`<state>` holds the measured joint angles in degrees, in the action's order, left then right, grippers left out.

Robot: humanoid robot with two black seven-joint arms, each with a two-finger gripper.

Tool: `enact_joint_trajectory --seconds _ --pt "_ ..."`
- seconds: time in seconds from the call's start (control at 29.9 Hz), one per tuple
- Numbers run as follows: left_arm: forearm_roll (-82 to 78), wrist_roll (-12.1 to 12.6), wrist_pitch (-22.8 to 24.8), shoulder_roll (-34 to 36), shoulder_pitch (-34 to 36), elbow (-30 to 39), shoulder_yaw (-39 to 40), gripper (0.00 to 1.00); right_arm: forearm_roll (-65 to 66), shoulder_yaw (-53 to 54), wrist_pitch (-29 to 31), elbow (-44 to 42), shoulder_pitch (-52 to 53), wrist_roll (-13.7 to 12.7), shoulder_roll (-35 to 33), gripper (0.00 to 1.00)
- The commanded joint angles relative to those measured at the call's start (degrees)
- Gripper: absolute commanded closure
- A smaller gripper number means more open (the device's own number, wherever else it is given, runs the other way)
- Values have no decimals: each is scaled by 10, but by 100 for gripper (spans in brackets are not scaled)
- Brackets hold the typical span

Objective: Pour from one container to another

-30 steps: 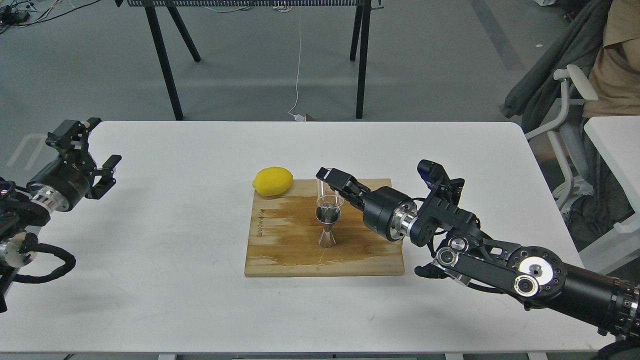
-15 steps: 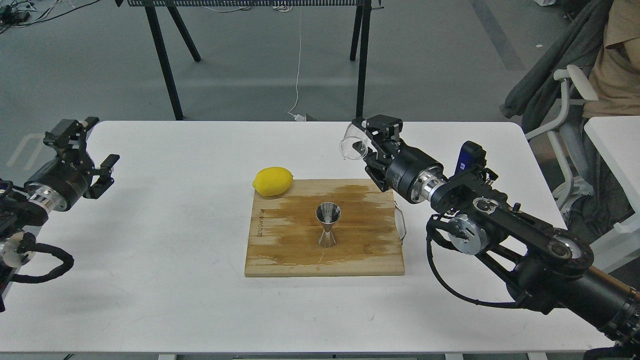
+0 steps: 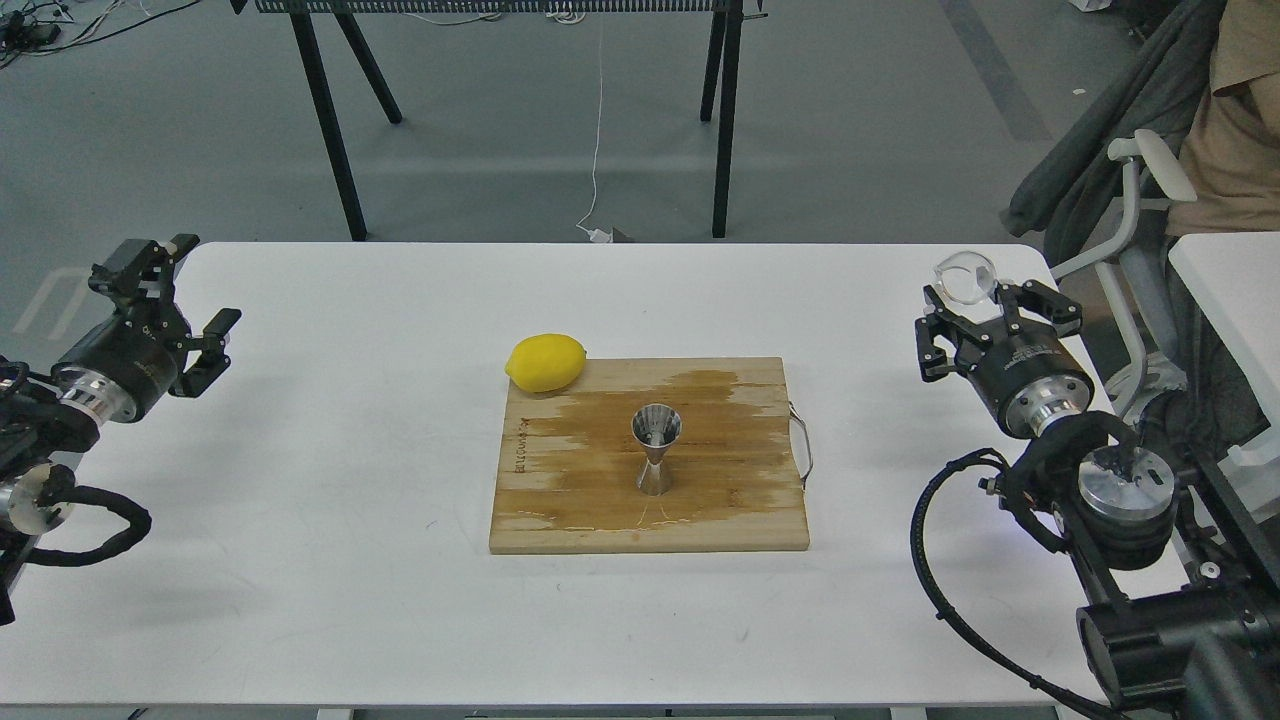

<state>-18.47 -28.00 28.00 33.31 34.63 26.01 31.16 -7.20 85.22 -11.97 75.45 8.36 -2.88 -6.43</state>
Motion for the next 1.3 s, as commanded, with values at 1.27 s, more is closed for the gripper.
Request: enact_joint_trajectory --seconds 1.27 --pt "1 0 0 1 -2 -8 1 2 -56 7 -2 -152 -19 -4 30 21"
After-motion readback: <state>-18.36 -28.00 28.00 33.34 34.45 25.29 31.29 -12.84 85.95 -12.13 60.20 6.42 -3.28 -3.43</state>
